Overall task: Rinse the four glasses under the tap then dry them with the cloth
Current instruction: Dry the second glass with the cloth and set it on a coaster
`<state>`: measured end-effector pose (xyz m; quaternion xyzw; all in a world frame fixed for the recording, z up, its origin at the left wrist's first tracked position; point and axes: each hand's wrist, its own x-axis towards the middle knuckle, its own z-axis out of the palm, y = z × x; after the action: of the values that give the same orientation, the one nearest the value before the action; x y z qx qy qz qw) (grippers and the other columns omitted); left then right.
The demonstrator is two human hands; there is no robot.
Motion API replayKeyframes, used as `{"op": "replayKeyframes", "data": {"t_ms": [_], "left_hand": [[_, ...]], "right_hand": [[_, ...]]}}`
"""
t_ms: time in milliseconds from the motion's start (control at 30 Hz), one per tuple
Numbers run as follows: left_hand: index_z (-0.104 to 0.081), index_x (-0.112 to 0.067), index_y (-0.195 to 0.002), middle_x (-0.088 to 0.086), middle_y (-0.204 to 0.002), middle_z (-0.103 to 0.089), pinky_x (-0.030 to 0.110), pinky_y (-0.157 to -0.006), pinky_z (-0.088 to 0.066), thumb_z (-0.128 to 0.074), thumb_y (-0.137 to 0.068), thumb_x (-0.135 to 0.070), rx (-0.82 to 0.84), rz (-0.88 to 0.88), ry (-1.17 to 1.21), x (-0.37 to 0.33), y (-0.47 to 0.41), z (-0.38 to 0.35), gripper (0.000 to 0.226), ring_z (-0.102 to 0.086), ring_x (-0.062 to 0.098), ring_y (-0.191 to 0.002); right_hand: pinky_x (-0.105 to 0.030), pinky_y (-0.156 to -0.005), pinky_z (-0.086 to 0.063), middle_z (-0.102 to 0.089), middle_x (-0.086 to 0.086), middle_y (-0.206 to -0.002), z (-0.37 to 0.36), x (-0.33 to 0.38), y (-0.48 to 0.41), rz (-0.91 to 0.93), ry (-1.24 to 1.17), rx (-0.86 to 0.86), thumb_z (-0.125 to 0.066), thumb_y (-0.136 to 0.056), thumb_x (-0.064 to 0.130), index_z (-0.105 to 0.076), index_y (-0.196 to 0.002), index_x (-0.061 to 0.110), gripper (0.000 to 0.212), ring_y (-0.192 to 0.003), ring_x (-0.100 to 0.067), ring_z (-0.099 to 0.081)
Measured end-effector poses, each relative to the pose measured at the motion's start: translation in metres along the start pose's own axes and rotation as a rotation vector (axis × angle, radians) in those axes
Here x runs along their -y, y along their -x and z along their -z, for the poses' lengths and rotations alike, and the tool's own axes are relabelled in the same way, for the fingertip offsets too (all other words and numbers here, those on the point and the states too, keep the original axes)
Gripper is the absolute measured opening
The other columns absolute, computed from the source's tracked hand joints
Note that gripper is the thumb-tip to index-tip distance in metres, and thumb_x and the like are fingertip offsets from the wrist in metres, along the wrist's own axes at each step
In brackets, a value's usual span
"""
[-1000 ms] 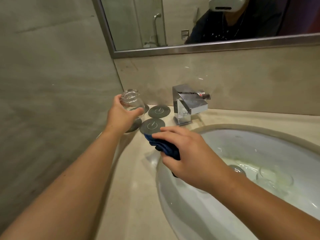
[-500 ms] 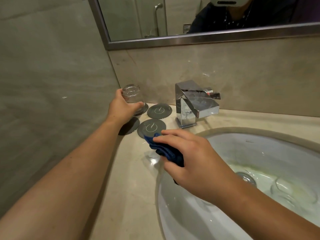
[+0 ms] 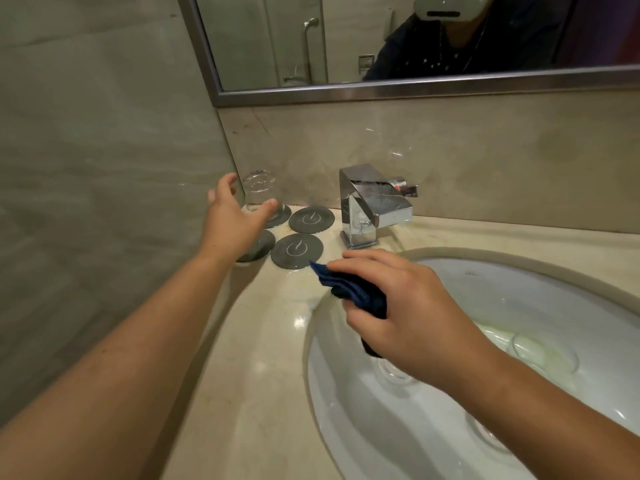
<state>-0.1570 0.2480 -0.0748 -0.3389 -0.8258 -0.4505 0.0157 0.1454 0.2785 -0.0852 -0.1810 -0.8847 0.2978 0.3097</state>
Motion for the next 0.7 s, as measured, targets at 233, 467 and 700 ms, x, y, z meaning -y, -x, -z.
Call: {"op": "replayKeyframes", "data": {"t_ms": [233, 467, 700], "left_hand": [[-0.055, -0.023, -0.145, -0.002, -0.137, -0.049, 0.026, -0.101, -0.043, -0.074, -0.098, -0.04, 0.106, -0.158, -0.023, -0.037, 0.086, 0.014, 0.053, -0.057, 0.012, -0.118], [-0.064, -0.026, -0.137, -0.006, -0.13, -0.055, 0.027, -0.105, -0.041, -0.072, -0.099, -0.041, 0.281, -0.369, -0.082, -0.095, 0.168, -0.002, 0.042, -0.055, 0.015, -0.125], [-0.053, -0.023, -0.152, 0.0, -0.146, -0.058, 0.036, -0.109, -0.048, -0.077, -0.094, -0.05, 0.625, -0.304, -0.359, -0.099, 0.201, -0.042, 0.068, -0.059, 0.018, -0.126]], "right_hand": [[0.0, -0.098, -0.035, -0.067, 0.019, -0.126, 0.044, 0.009, 0.04, -0.045, 0.013, -0.109, -0.076, -0.087, 0.006, -0.075, -0.13, 0.028, 0.049, -0.116, 0.006, -0.058], [0.002, -0.092, -0.035, -0.062, 0.037, -0.117, 0.089, 0.005, 0.093, -0.108, 0.036, -0.252, -0.075, -0.086, 0.003, -0.076, -0.124, 0.03, 0.047, -0.107, 0.025, -0.055], [-0.001, -0.083, -0.043, -0.072, 0.026, -0.106, 0.092, -0.021, 0.122, -0.34, -0.079, -0.375, -0.074, -0.09, 0.012, -0.075, -0.12, 0.038, 0.04, -0.098, 0.011, -0.063]]}}
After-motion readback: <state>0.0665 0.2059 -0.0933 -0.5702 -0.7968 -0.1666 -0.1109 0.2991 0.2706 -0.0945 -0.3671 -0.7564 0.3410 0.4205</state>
